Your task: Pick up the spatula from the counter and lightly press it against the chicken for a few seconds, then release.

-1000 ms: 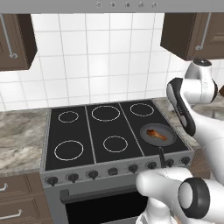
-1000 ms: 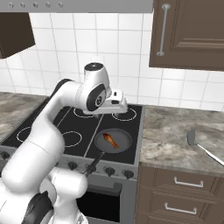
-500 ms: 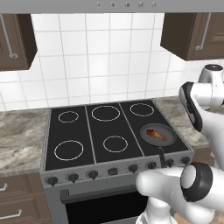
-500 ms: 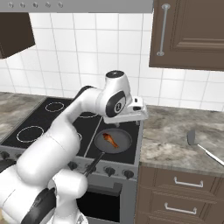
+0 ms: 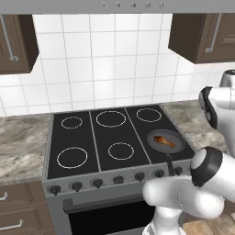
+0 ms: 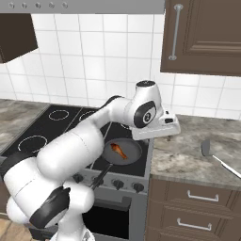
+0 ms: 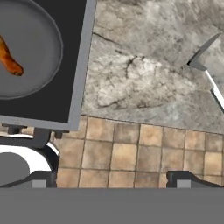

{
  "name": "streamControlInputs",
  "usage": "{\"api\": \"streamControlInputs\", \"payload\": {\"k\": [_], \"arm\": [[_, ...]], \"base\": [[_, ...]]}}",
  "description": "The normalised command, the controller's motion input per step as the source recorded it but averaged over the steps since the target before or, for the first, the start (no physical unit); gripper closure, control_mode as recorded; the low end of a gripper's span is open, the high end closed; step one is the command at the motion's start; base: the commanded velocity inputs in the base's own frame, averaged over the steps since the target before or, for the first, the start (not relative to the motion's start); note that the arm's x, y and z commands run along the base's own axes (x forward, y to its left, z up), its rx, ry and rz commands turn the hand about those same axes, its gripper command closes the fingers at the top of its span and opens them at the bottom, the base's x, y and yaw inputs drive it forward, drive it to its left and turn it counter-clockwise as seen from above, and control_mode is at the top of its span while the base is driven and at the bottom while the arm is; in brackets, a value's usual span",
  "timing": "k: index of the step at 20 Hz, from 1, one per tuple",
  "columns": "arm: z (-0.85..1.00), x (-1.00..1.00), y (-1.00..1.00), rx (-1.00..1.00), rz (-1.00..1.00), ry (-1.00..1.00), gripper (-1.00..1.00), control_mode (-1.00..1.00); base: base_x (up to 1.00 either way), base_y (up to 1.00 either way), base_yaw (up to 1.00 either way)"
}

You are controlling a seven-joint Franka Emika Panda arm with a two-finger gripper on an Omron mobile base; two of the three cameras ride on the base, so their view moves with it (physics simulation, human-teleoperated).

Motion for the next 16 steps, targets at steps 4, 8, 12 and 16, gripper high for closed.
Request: {"api": "streamControlInputs", "payload": {"k": [4, 8, 12, 16], "arm": [[0.01, 0.03, -0.82, 0.04, 0.02, 0.03, -1.0, -1.0], [0.07, 0.0, -0.7, 0.13, 0.07, -0.01, -1.0, -1.0], [0.0, 0.0, -0.55, 0.21, 0.15, -0.21, -1.0, -1.0], [0.0, 0.0, -0.58, 0.21, 0.15, -0.28, -1.0, -1.0]], "base": [[0.0, 0.0, 0.0], [0.0, 0.0, 0.0], [0.0, 0.0, 0.0], [0.0, 0.0, 0.0]]}}
